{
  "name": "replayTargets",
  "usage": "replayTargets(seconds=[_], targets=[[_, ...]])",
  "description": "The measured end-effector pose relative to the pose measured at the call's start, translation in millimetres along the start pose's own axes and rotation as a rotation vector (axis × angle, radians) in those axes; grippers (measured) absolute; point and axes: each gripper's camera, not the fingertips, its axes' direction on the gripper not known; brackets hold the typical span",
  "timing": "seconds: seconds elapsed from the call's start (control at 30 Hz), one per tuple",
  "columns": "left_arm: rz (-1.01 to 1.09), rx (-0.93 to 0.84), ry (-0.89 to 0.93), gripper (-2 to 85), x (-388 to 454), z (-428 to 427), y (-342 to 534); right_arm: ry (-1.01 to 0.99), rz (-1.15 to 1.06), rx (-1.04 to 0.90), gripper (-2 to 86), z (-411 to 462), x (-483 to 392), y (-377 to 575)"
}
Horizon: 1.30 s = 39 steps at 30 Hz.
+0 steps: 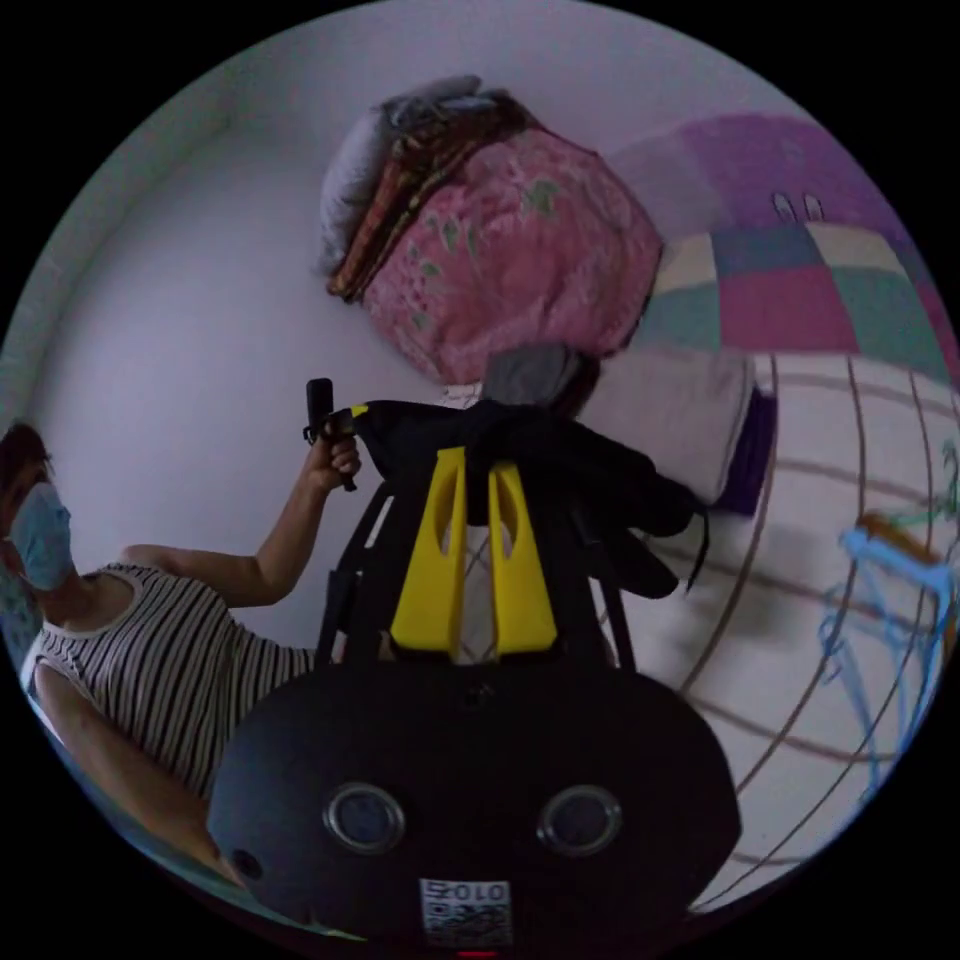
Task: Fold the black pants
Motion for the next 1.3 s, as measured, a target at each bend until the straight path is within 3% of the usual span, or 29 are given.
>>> replayTargets(seconds=[0.23, 0.4, 0.5, 0.63, 0.83, 0.97, 1.17, 1.3], targets=[[0.1, 0.058, -0.156, 1.4, -18.1, 47.8, -103.6, 0.057, -0.182, 0.142, 5.3, -25.8, 61.4, -111.4], [-0.188, -0.129, -0.264, 1.3, -112.2, 157.8, -71.2, 0.101, -0.024, -0.061, 5.3, 36.4, 161.9, -115.3], [-0.343, -0.258, -0.333, 1.3, -143.7, 216.8, -49.1, 0.127, 0.18, -0.241, 5.4, 83.4, 222.0, -103.2], [-0.312, -0.198, -0.389, 1.3, -129.7, 237.9, -62.4, 0.075, 0.205, -0.148, 5.4, 79.6, 237.3, -102.4], [-0.219, -0.29, -0.393, 1.4, -88.2, 269.8, -103.4, 0.082, 0.2, -0.144, 5.6, 59.5, 232.7, -123.7], [-0.31, -0.35, -0.48, 1.6, -73.8, 294.3, -108.8, 0.153, 0.244, -0.243, 6.7, 65.8, 229.5, -131.8], [-0.197, -0.339, -0.721, 1.1, 3.8, 292.0, -113.1, 0.291, 0.313, -0.048, 7.5, 25.2, 208.0, -106.6], [-0.108, -0.286, -0.688, 0.2, 42.9, 301.7, -128.1, 0.335, 0.235, 0.171, 7.9, 1.5, 172.1, -101.9]])
